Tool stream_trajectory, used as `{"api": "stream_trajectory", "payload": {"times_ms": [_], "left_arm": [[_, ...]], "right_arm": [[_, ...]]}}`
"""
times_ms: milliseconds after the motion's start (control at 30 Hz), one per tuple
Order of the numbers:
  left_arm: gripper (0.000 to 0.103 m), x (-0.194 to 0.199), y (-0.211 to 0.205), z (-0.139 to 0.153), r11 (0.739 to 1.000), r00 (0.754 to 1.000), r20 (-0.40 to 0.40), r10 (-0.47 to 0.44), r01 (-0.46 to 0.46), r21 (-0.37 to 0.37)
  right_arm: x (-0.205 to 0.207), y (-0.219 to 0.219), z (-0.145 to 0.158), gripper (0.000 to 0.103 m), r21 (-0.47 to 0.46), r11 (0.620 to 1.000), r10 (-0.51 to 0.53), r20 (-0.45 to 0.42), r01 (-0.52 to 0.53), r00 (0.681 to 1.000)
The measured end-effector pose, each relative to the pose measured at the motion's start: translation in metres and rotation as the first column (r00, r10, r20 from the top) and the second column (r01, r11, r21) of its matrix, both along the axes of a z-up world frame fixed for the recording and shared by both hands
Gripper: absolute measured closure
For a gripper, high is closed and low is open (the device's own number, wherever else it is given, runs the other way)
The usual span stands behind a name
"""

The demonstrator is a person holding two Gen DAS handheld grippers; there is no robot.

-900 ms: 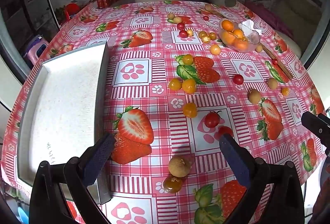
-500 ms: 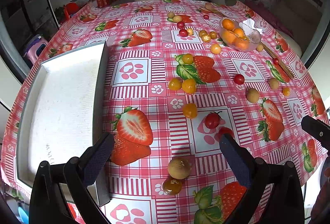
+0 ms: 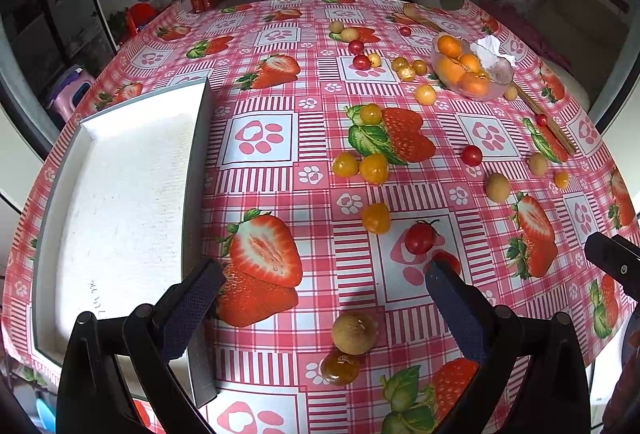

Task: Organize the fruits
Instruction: 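Move left tool to a yellow cherry tomato while right tool reaches a brown round fruit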

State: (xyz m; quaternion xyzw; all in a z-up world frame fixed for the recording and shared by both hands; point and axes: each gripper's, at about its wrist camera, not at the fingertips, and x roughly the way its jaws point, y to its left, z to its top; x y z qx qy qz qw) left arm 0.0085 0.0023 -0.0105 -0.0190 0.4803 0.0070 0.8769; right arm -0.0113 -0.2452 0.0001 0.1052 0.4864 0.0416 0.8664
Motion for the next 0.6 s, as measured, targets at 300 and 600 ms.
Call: {"api": "stream_trajectory", "payload": {"times_ms": [300,600], "left_arm": [[0.0,0.012,-0.004,-0.007,1.0,1.0,-0.01,-0.024,0.024,0.001],[0.0,0.035,-0.009,-0.013,0.999,0.999,-0.011,-0.038,0.038,0.015]], "right_arm": [[0.008,0.002,-0.006,0.0,-0.012,1.0,0.011,-0.013,-0.012,1.0],[0.022,0.014,-0.015,0.0,-0.04,0.998,0.04,-0.022,-0.041,0.999]]}}
